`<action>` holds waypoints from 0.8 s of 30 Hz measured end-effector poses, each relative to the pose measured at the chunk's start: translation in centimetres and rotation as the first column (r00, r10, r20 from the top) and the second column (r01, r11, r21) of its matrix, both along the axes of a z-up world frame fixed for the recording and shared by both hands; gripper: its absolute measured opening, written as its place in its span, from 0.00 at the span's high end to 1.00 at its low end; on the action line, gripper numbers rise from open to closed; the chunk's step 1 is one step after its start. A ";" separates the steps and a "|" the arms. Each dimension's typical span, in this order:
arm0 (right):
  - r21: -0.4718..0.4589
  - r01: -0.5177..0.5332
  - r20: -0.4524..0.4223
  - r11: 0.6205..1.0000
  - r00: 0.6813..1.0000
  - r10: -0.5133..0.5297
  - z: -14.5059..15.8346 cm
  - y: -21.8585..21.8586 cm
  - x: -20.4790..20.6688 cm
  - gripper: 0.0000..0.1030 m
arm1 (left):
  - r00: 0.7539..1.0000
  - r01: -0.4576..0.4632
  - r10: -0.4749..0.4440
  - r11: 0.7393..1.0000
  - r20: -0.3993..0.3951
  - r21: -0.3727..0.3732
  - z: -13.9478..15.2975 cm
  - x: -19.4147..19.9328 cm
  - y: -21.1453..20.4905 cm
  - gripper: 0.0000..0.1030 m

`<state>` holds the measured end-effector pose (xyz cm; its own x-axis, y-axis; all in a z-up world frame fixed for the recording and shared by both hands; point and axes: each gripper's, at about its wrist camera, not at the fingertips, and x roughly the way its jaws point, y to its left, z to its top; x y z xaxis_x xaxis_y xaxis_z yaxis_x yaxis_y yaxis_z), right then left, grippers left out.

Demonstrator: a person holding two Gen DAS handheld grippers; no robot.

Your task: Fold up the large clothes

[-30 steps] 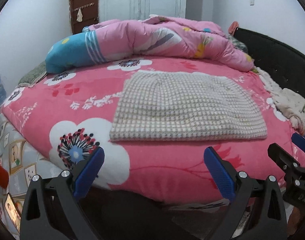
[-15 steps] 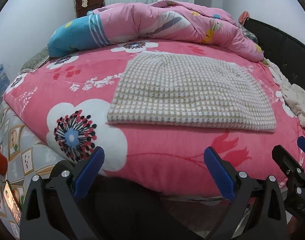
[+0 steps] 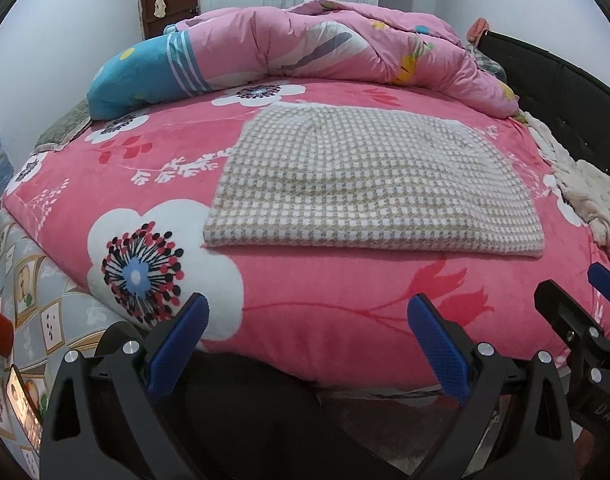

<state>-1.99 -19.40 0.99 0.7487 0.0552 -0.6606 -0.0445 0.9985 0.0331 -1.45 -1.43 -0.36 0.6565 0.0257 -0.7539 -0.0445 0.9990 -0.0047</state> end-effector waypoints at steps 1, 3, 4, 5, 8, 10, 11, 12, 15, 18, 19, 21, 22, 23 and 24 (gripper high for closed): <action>0.000 0.001 0.000 1.000 1.000 -0.001 0.0 0.0 0.0 0.08 | 1.000 0.002 -0.002 1.000 -0.001 -0.001 0.0 0.0 0.0 0.05; -0.001 0.002 0.000 1.000 1.000 -0.002 0.1 0.0 0.0 0.08 | 1.000 0.002 -0.002 1.000 0.000 -0.004 0.1 -0.1 0.0 0.05; -0.003 0.002 0.000 1.000 1.000 -0.002 0.1 0.0 0.0 0.08 | 1.000 0.001 -0.001 1.000 0.000 -0.006 0.1 -0.1 0.0 0.05; -0.003 0.002 -0.001 1.000 1.000 -0.002 0.1 0.0 0.0 0.08 | 1.000 0.001 -0.001 1.000 -0.001 -0.007 0.1 -0.1 0.1 0.05; -0.003 0.002 -0.003 1.000 1.000 -0.002 0.0 0.0 0.0 0.08 | 1.000 0.002 -0.002 1.000 -0.003 -0.006 0.1 -0.1 0.1 0.05; -0.002 0.002 -0.005 1.000 1.000 -0.002 0.0 0.0 -0.1 0.08 | 1.000 0.004 -0.004 1.000 -0.005 -0.010 0.0 -0.1 0.1 0.05; -0.002 0.001 -0.005 1.000 1.000 -0.001 0.0 0.0 -0.1 0.08 | 1.000 0.004 -0.004 1.000 -0.006 -0.010 0.0 -0.1 0.1 0.05; -0.005 0.002 -0.005 1.000 1.000 -0.002 0.0 0.1 -0.1 0.08 | 1.000 0.004 -0.004 1.000 -0.006 -0.010 0.0 -0.2 0.0 0.05; -0.004 0.002 -0.006 1.000 1.000 -0.002 0.0 0.0 -0.1 0.08 | 1.000 0.007 -0.007 1.000 -0.006 -0.011 -0.1 -0.2 -0.1 0.05; -0.004 0.002 -0.012 1.000 1.000 -0.002 -0.2 0.0 -0.1 0.08 | 1.000 0.008 -0.008 1.000 -0.009 -0.010 -0.1 -0.2 -0.3 0.05; -0.004 0.002 -0.014 1.000 1.000 -0.002 -0.3 0.0 -0.1 0.08 | 1.000 0.009 -0.009 1.000 -0.010 -0.011 -0.2 -0.2 -0.3 0.05; -0.003 0.001 -0.017 1.000 1.000 -0.001 -0.3 0.0 0.0 0.08 | 1.000 0.009 -0.010 1.000 -0.011 -0.009 -0.2 -0.2 -0.4 0.05; -0.004 0.001 -0.017 1.000 1.000 -0.001 -0.3 0.0 0.0 0.08 | 1.000 0.010 -0.010 1.000 -0.011 -0.009 -0.2 -0.2 -0.4 0.05; -0.006 0.001 -0.018 1.000 1.000 -0.001 -0.4 0.0 0.0 0.08 | 1.000 0.009 -0.009 1.000 -0.011 -0.010 -0.2 -0.2 -0.4 0.05; -0.007 0.002 -0.018 1.000 1.000 -0.002 -0.4 0.0 0.1 0.08 | 1.000 0.009 -0.009 1.000 -0.012 -0.011 -0.2 -0.2 -0.4 0.05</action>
<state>-1.94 -19.37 0.61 0.7365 0.0492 -0.6747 -0.0416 0.9988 0.0274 -1.62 -1.81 -0.59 0.6476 0.0111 -0.7619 -0.0354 0.9993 -0.0155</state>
